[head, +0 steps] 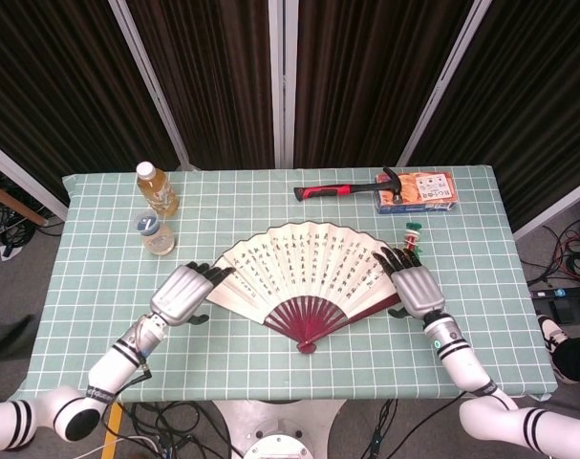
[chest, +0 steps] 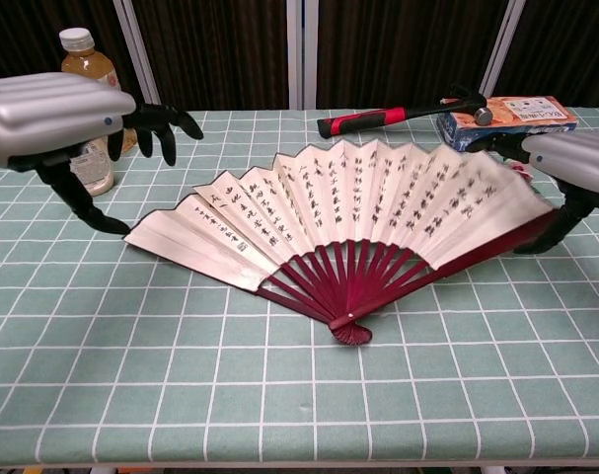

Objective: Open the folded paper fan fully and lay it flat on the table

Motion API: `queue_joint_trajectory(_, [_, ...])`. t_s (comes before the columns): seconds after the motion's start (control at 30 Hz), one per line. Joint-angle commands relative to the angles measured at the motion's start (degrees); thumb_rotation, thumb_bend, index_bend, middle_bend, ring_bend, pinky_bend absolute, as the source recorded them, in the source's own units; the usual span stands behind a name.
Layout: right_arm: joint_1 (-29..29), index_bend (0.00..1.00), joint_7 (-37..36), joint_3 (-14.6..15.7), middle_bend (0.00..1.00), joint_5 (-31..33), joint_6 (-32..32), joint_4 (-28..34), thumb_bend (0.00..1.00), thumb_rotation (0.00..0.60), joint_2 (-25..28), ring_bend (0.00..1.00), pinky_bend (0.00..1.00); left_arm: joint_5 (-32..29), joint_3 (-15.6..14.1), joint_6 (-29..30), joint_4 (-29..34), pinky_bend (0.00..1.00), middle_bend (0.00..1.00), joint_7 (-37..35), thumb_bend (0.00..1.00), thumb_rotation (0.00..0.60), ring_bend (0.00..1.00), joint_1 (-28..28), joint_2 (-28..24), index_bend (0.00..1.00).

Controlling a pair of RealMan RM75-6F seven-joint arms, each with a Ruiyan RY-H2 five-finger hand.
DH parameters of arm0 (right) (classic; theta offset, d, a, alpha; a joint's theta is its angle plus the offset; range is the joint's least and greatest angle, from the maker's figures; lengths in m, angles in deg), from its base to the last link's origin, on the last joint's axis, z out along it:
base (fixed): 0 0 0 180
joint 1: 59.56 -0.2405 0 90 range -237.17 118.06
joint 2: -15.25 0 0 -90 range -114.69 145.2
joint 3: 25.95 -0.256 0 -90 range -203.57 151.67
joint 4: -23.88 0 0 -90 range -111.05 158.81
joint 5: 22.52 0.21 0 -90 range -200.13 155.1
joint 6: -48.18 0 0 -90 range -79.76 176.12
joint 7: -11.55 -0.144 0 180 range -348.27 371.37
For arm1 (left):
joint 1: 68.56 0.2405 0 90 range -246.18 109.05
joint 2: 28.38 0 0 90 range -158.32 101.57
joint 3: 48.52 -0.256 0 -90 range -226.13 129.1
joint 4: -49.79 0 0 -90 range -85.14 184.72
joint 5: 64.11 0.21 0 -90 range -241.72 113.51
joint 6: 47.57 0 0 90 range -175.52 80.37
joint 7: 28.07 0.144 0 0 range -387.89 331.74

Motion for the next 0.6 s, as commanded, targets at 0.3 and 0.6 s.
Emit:
queue_joint_trajectory(0.3, [1.1, 0.0, -2.6, -1.8, 0.0, 2.3, 1.8, 6.2, 0.0, 0.6, 6.5, 0.0, 0.0, -0.8, 2.6, 8.5, -0.7, 0.41, 0.29, -14.0, 0.0, 0.6, 0.31, 5.4, -5.6, 0.15])
queue_joint_trajectory(0.6, [11.5, 0.0, -22.9, 0.3, 0.01, -9.7, 15.8, 5.5, 0.11, 0.6, 14.0, 0.0, 0.0, -2.8, 1.2, 24.5, -8.1, 0.34, 0.29, -13.7, 0.0, 0.6, 0.31, 16.6, -5.7, 0.21])
